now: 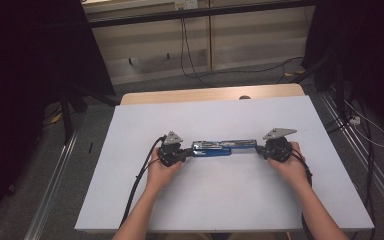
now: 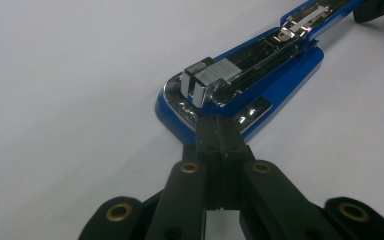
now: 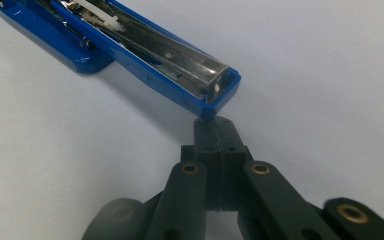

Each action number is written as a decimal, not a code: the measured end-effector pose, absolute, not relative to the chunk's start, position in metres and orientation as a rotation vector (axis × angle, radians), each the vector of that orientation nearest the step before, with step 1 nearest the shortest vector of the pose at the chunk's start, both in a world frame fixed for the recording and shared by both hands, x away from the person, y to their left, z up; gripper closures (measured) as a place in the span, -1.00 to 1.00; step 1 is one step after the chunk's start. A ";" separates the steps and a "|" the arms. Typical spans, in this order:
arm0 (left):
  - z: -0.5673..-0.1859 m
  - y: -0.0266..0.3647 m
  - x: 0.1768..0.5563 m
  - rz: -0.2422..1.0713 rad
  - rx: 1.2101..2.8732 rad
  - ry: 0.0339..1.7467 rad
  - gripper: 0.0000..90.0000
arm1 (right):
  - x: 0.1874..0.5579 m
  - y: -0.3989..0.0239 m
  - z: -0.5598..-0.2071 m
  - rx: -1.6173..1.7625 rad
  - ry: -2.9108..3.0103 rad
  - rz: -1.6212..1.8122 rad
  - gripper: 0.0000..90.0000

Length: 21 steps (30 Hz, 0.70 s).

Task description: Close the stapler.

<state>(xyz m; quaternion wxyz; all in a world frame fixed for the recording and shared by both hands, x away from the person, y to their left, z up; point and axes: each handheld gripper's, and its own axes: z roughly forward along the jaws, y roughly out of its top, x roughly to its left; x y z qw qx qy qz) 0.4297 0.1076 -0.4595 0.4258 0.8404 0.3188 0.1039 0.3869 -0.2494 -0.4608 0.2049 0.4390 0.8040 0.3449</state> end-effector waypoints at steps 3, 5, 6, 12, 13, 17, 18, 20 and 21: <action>-0.460 0.107 0.430 0.265 2.101 0.798 1.00 | 0.387 -0.250 -0.459 1.227 2.232 0.980 1.00; -0.460 0.107 0.430 0.265 2.095 0.802 1.00 | 0.387 -0.250 -0.458 1.230 2.229 0.989 1.00; -0.459 0.107 0.429 0.255 2.088 0.805 1.00 | 0.387 -0.249 -0.458 1.228 2.229 0.986 1.00; -0.458 0.105 0.428 0.250 2.084 0.789 1.00 | 0.388 -0.247 -0.456 1.211 2.226 1.004 1.00; -0.458 0.105 0.428 0.250 2.082 0.790 1.00 | 0.388 -0.247 -0.456 1.211 2.225 1.007 1.00; -0.457 0.104 0.428 0.251 2.088 0.786 1.00 | 0.387 -0.247 -0.455 1.210 2.222 1.015 1.00; -0.458 0.104 0.428 0.251 2.087 0.786 1.00 | 0.387 -0.248 -0.455 1.208 2.221 1.018 1.00; -0.458 0.105 0.428 0.250 2.088 0.785 1.00 | 0.387 -0.247 -0.454 1.205 2.221 1.024 1.00; -0.458 0.105 0.428 0.249 2.087 0.785 1.00 | 0.387 -0.247 -0.454 1.205 2.220 1.025 1.00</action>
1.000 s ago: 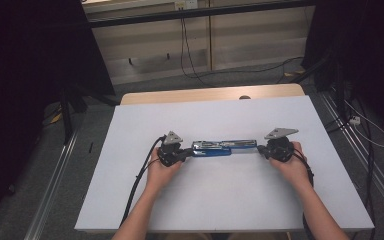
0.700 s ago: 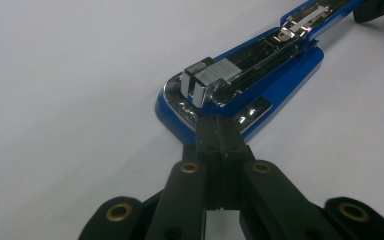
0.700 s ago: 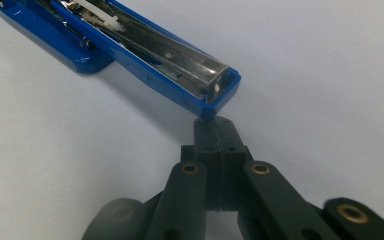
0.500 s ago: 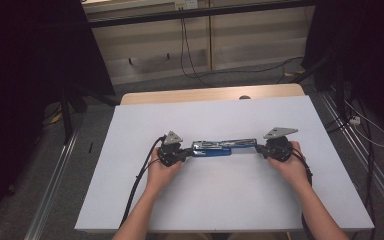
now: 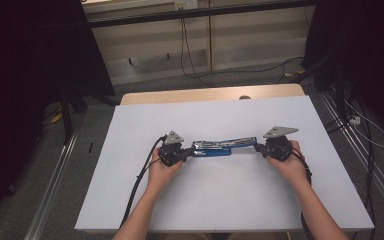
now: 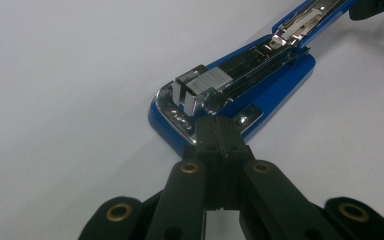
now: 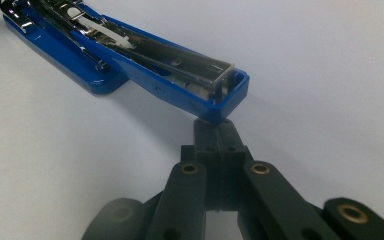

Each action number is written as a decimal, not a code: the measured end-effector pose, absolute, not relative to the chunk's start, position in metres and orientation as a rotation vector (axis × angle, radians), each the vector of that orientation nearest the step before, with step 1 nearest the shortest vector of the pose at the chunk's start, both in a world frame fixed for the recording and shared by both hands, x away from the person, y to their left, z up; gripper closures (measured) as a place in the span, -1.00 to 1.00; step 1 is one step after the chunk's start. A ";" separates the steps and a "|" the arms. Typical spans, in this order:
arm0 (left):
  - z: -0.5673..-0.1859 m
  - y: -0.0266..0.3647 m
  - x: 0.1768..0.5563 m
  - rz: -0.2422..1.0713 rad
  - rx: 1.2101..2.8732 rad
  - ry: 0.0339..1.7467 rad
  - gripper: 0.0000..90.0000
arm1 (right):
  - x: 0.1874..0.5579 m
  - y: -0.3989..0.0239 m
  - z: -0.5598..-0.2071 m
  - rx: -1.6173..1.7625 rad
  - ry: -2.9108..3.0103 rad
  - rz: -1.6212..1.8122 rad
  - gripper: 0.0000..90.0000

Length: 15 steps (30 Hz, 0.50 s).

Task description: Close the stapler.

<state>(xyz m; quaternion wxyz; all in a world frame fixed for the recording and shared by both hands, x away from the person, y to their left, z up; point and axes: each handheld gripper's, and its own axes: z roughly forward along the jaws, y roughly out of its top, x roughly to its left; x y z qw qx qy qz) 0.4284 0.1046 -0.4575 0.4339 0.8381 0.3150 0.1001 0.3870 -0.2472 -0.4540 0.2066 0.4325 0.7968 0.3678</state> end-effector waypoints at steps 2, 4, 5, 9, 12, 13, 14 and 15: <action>-0.458 0.105 0.429 0.250 2.086 0.786 1.00 | 0.387 -0.246 -0.454 1.202 2.221 1.026 1.00; -0.458 0.105 0.429 0.250 2.087 0.785 1.00 | 0.388 -0.245 -0.454 1.199 2.227 1.030 1.00; -0.458 0.105 0.428 0.249 2.088 0.785 1.00 | 0.388 -0.244 -0.454 1.197 2.229 1.029 1.00; -0.458 0.104 0.428 0.249 2.086 0.787 1.00 | 0.388 -0.243 -0.454 1.191 2.232 1.034 1.00; -0.458 0.104 0.428 0.248 2.084 0.787 1.00 | 0.389 -0.242 -0.454 1.195 2.227 1.049 1.00; -0.458 0.104 0.428 0.248 2.084 0.787 1.00 | 0.389 -0.242 -0.454 1.194 2.227 1.050 1.00; -0.458 0.104 0.428 0.249 2.083 0.787 1.00 | 0.389 -0.242 -0.454 1.191 2.225 1.055 1.00; -0.458 0.104 0.429 0.253 2.086 0.783 1.00 | 0.390 -0.242 -0.454 1.190 2.223 1.058 1.00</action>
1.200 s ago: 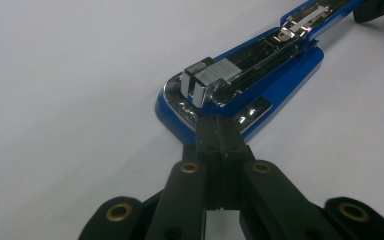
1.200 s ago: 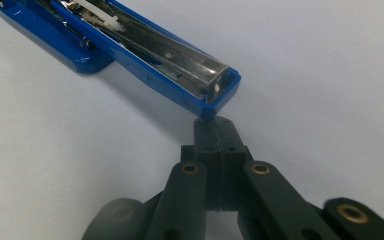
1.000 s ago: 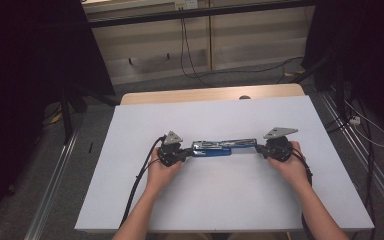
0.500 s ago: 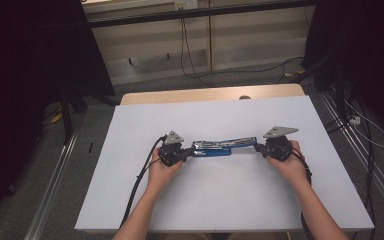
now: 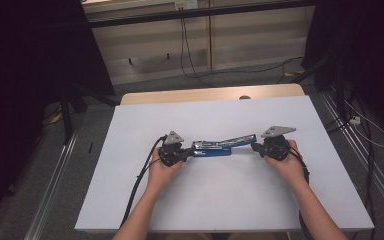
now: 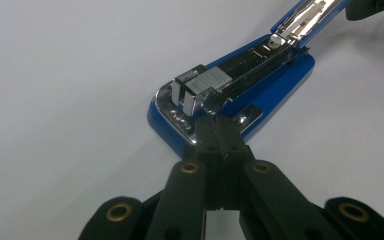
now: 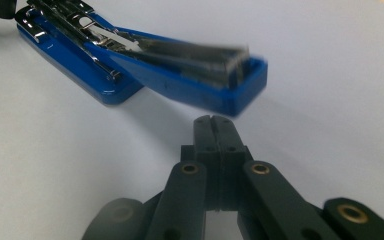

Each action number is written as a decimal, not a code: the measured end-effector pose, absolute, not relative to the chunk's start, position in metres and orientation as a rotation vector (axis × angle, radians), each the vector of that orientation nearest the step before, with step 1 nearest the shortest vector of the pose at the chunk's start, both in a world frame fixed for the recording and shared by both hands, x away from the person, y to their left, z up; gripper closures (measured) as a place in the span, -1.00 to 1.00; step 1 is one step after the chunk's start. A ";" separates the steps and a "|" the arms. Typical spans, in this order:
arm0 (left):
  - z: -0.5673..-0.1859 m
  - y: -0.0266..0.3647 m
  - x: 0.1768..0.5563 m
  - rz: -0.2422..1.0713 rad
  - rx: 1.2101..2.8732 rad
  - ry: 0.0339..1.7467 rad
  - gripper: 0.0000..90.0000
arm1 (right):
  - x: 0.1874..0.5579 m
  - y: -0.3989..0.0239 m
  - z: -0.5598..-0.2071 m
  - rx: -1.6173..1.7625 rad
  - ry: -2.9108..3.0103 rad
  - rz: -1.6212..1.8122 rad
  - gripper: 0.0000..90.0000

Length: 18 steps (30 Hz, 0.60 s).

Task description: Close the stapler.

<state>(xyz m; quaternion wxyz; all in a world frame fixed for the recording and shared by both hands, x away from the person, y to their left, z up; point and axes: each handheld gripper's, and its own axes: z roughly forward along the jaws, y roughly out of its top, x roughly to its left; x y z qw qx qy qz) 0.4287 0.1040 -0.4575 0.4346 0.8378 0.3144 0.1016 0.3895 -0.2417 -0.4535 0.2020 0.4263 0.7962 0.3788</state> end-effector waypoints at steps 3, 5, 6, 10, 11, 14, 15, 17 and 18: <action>-0.457 0.104 0.428 0.249 2.086 0.790 1.00 | 0.390 -0.241 -0.454 1.191 2.225 1.073 1.00; -0.457 0.104 0.428 0.255 2.094 0.791 1.00 | 0.390 -0.241 -0.455 1.190 2.229 1.069 1.00; -0.458 0.104 0.428 0.250 2.092 0.790 1.00 | 0.390 -0.241 -0.456 1.191 2.230 1.070 1.00; -0.459 0.104 0.428 0.254 2.103 0.794 1.00 | 0.389 -0.242 -0.455 1.193 2.224 1.097 1.00; -0.460 0.104 0.428 0.247 2.100 0.797 1.00 | 0.389 -0.242 -0.455 1.190 2.223 1.105 1.00; -0.458 0.104 0.427 0.233 2.088 0.795 1.00 | 0.388 -0.243 -0.454 1.193 2.221 1.119 1.00; -0.458 0.105 0.427 0.232 2.086 0.795 1.00 | 0.388 -0.244 -0.455 1.199 2.217 1.130 1.00; -0.456 0.106 0.426 0.219 2.076 0.798 0.99 | 0.387 -0.245 -0.455 1.207 2.213 1.143 0.99; -0.455 0.108 0.426 0.214 2.064 0.798 0.94 | 0.386 -0.245 -0.455 1.210 2.208 1.152 0.93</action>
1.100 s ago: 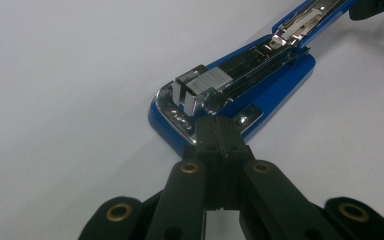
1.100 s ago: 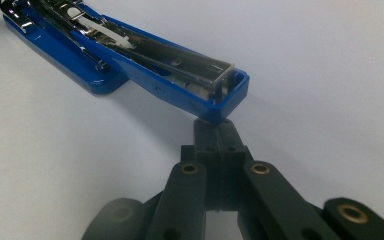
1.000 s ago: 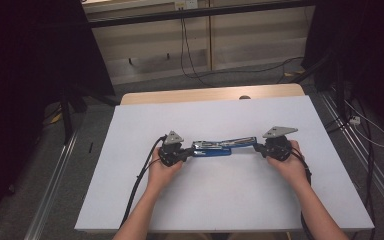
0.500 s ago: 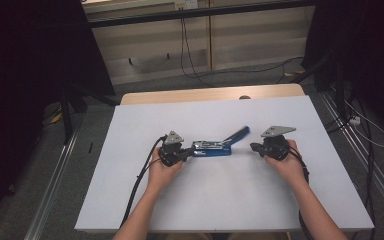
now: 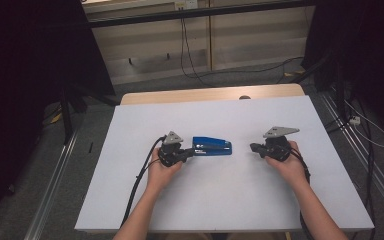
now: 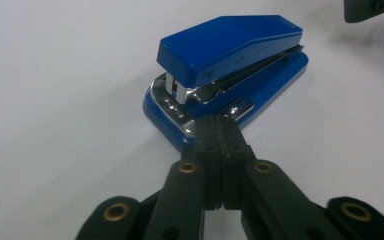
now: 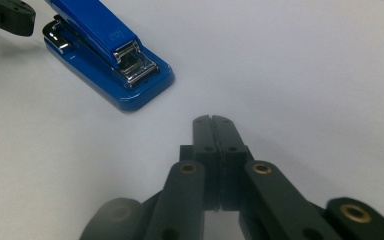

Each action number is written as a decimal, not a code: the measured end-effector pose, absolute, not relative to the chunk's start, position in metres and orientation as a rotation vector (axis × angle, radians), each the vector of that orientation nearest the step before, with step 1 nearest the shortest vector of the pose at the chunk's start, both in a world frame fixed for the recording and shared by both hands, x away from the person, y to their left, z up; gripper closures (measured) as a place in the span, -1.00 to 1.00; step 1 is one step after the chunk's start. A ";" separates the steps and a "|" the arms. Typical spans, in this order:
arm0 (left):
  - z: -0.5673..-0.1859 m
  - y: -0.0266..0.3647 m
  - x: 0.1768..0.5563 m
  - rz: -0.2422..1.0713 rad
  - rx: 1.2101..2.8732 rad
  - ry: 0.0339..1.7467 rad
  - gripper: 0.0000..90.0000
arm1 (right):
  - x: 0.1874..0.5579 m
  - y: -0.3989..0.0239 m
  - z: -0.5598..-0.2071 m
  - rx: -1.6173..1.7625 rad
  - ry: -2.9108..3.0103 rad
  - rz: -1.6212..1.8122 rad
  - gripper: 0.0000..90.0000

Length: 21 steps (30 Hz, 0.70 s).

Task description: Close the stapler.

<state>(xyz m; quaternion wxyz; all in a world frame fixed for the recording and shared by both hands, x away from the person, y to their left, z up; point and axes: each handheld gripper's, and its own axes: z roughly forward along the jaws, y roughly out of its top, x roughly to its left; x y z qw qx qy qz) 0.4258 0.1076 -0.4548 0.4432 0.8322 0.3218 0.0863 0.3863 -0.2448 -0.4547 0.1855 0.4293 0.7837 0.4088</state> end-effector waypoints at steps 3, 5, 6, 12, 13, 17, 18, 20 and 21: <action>-0.452 0.112 0.424 0.188 2.047 0.807 0.71 | 0.383 -0.244 -0.453 1.204 2.202 1.177 0.72; -0.448 0.114 0.422 0.180 2.048 0.804 0.56 | 0.380 -0.243 -0.451 1.203 2.201 1.189 0.59; -0.447 0.115 0.421 0.169 2.041 0.804 0.48 | 0.378 -0.242 -0.450 1.205 2.199 1.195 0.53; -0.436 0.127 0.416 0.155 2.000 0.815 0.09 | 0.368 -0.241 -0.446 1.203 2.208 1.204 0.22; -0.434 0.129 0.415 0.147 1.984 0.827 0.02 | 0.366 -0.241 -0.446 1.202 2.211 1.204 0.18; -0.431 0.136 0.411 0.153 1.986 0.813 -0.24 | 0.359 -0.240 -0.446 1.200 2.213 1.215 0.00; -0.429 0.137 0.409 0.155 1.991 0.809 -0.30 | 0.357 -0.240 -0.446 1.198 2.211 1.214 -0.05; -0.427 0.140 0.406 0.171 1.995 0.797 -0.36 | 0.353 -0.241 -0.445 1.203 2.208 1.221 -0.10; -0.426 0.142 0.404 0.175 1.993 0.793 -0.39 | 0.351 -0.241 -0.444 1.203 2.212 1.226 -0.13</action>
